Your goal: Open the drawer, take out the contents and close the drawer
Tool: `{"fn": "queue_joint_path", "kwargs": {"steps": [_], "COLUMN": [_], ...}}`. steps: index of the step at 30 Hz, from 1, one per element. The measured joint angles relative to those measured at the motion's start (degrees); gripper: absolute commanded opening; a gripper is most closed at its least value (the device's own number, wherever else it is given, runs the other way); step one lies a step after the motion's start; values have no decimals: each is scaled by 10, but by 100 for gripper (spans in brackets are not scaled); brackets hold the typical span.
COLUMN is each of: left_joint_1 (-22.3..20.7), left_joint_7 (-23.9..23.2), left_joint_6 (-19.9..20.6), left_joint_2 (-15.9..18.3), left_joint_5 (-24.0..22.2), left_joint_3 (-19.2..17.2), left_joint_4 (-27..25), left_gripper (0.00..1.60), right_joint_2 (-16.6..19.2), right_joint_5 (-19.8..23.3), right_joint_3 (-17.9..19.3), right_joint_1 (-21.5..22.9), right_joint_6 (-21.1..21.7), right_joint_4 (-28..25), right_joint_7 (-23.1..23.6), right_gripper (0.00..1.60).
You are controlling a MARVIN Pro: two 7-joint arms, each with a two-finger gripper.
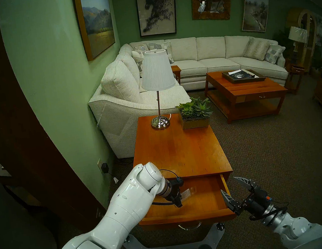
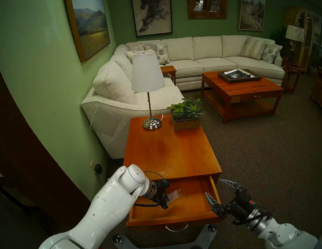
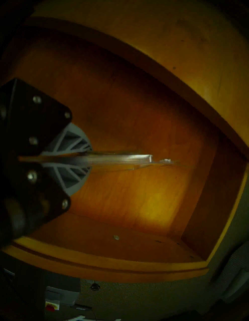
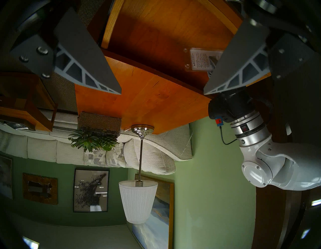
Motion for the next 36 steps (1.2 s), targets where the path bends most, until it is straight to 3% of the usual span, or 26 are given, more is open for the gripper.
{"fn": "queue_joint_path", "kwargs": {"steps": [8,19,27,36], "left_joint_1": [1,-8,-40,-75], "left_joint_7": [-47,-61,29,75], "left_joint_6": [11,111,196,223], "left_joint_2": [13,4,-36,-79], "left_joint_5": [-20,-34,-37,-45], "left_joint_3": [-18,-61,-96,-137], "left_joint_4": [-59,-114,-62,19], "left_gripper": [0,0,0,0], "right_joint_2": [0,0,0,0], "right_joint_5": [0,0,1,1], "right_joint_3": [0,-1,-1,-1], "right_joint_1": [0,0,0,0], "right_joint_6": [0,0,0,0], "right_joint_4": [0,0,0,0], "right_joint_7": [0,0,0,0], "right_gripper": [160,160,160,160]}}
